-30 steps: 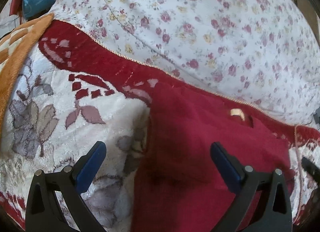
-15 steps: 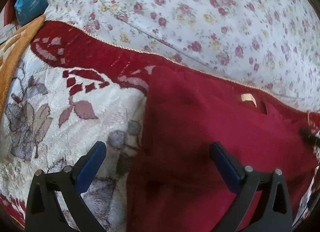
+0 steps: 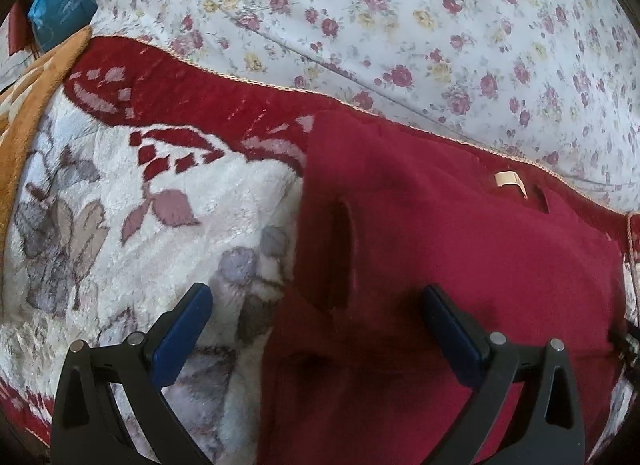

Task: Fold small clothes
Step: 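Lower the lifted edge onto the sweatshirt and open the right gripper, then grasp the sweatshirt hem with the right gripper and lift it up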

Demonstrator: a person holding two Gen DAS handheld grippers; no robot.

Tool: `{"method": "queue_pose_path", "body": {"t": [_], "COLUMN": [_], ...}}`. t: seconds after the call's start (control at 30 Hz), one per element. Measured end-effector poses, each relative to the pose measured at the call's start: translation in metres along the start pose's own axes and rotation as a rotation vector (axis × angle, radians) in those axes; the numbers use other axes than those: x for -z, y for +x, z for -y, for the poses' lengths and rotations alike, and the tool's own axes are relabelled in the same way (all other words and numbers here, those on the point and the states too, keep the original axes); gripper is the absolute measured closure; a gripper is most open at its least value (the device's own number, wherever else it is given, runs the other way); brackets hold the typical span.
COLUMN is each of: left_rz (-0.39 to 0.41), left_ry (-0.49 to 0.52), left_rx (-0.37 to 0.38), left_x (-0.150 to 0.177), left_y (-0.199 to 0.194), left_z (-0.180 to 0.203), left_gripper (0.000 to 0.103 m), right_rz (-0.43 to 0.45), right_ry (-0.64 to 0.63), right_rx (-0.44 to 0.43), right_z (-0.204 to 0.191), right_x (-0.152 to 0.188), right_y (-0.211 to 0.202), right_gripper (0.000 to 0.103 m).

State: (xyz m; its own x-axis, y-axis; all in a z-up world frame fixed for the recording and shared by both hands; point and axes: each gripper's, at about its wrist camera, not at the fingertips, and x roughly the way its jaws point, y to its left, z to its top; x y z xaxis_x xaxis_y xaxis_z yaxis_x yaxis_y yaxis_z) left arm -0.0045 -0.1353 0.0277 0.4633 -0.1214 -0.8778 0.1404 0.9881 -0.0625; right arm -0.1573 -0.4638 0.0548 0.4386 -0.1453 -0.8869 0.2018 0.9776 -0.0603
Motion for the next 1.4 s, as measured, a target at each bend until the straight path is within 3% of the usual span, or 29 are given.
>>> {"method": "queue_pose_path", "body": {"t": [0.13, 0.17, 0.27, 0.37, 0.43, 0.57, 0.73, 0.83, 0.87, 1.07, 1.17, 1.3, 1.4], "left_rz": [0.020, 0.020, 0.018, 0.007, 0.002, 0.000, 0.008, 0.019, 0.023, 0.066, 0.083, 0.095, 0.061], "left_ry": [-0.024, -0.034, -0.063, -0.057, -0.046, -0.050, -0.037, -0.028, -0.024, 0.024, 0.043, 0.051, 0.035], "left_rx": [-0.010, -0.015, -0.028, -0.048, -0.055, -0.053, -0.063, -0.063, -0.062, -0.055, -0.053, -0.041, 0.000], "left_x": [0.002, 0.001, -0.002, -0.003, -0.003, -0.004, -0.003, -0.001, 0.000, 0.014, 0.026, 0.046, 0.065], "left_y": [-0.008, -0.008, -0.004, 0.002, 0.005, 0.006, 0.002, -0.004, -0.007, -0.033, -0.046, -0.064, -0.072], "left_z": [-0.012, -0.014, -0.019, -0.018, -0.016, -0.018, -0.016, -0.014, -0.013, -0.013, -0.017, -0.025, -0.034], "left_gripper": [0.000, 0.000, 0.000, 0.000, 0.000, 0.000, 0.000, 0.000, 0.000, 0.000, 0.000, 0.000, 0.000], "right_rz": [0.050, 0.087, 0.117, 0.088, 0.042, 0.063, 0.085, 0.037, 0.021, 0.073, 0.066, 0.046, 0.034], "right_ry": [0.158, 0.167, 0.146, 0.146, 0.174, 0.185, 0.112, 0.047, 0.052, 0.153, 0.189, 0.239, 0.250], "right_rx": [-0.079, -0.076, -0.077, -0.132, -0.048, 0.010, -0.071, 0.036, 0.065, 0.030, -0.034, -0.095, -0.119], "right_z": [0.024, 0.024, 0.011, -0.004, -0.003, -0.001, -0.019, -0.027, -0.023, -0.006, -0.001, 0.002, -0.002], "right_x": [-0.003, -0.011, -0.032, -0.051, -0.060, -0.069, -0.039, -0.018, -0.013, 0.011, 0.023, 0.038, 0.048], "right_y": [-0.025, -0.030, -0.025, 0.003, 0.037, 0.032, -0.007, 0.003, 0.005, -0.029, -0.036, -0.039, -0.045], "right_gripper": [0.046, 0.042, 0.042, 0.043, 0.045, 0.045, 0.036, 0.036, 0.035, 0.030, 0.019, 0.017, 0.015]}}
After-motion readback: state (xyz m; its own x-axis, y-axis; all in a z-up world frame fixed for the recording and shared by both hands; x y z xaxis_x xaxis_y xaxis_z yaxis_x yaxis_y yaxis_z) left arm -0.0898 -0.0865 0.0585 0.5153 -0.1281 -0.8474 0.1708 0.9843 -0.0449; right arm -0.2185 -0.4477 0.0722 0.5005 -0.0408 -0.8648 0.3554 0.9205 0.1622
